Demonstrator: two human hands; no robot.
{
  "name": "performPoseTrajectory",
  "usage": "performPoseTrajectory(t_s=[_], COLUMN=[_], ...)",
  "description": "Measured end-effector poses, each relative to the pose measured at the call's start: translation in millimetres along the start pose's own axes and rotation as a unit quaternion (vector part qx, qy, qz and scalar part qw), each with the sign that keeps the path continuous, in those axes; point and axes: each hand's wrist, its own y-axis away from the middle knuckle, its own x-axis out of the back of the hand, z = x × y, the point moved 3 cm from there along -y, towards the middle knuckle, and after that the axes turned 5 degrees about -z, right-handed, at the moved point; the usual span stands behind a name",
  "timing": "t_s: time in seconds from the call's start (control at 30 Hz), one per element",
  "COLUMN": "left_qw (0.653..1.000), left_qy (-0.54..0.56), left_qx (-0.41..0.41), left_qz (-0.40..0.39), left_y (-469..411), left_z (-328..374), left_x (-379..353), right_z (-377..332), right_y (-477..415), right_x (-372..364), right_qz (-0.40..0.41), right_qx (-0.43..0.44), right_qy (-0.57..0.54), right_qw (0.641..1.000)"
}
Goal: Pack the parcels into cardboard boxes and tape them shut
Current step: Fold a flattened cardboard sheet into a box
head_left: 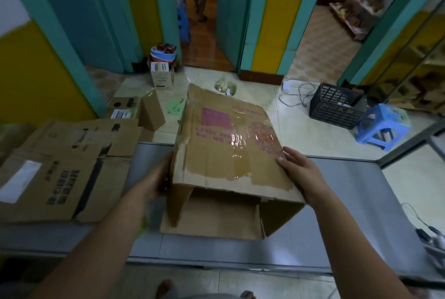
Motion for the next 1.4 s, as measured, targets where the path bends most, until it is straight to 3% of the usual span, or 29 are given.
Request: performPoseTrajectory(t_s=[0.17, 0.3, 0.47, 0.6, 0.7, 0.87, 0.97, 1.03, 1.17, 1.4], left_qw=[0.997, 0.998, 0.994, 0.979, 0.967, 0.97, 0.971, 0.969, 0.962, 0.949], left_qy=[0.066, 0.014, -0.014, 0.002, -0.03, -0.019, -0.011, -0.023, -0.022, -0.076], left_qx=[-0.006, -0.058, -0.098, -0.179, -0.219, -0.222, -0.225, -0.229, -0.26, -0.303], left_qz=[-0.046, -0.031, -0.046, -0.098, -0.123, -0.103, -0.083, -0.091, -0.076, -0.045], left_y=[22.3, 29.2, 20.4, 37.5, 50.8, 53.1, 52.1, 54.8, 59.8, 67.7], left_z=[-13.2, -23.0, -27.7, -3.4, 16.2, 17.5, 6.9, 5.0, 7.7, 32.3], left_x=[-27.4, -23.7, 4.7, 0.6, -1.9, 1.2, 3.7, 2.8, 0.4, -10.1], right_z=[4.4, 6.6, 3.7, -7.0, -7.7, 9.4, 22.3, 33.3, 52.4, 24.7], right_y=[7.3, 15.4, 22.7, 25.0, 22.4, 17.7, 16.6, 14.5, 6.2, -5.2], right_x=[-8.3, -7.3, -17.0, -27.3, -31.1, -37.7, -44.1, -46.4, -61.5, -67.3], right_qz=[0.007, -0.003, -0.114, -0.216, -0.243, -0.179, -0.087, -0.018, -0.008, 0.119], right_qx=[0.008, -0.008, 0.039, 0.088, 0.094, 0.082, 0.117, 0.127, 0.093, 0.141], right_qy=[0.0, -0.056, -0.153, -0.062, 0.036, 0.158, 0.214, 0.202, 0.196, 0.233], right_qw=[1.0, 0.998, 0.981, 0.97, 0.965, 0.968, 0.966, 0.971, 0.976, 0.955])
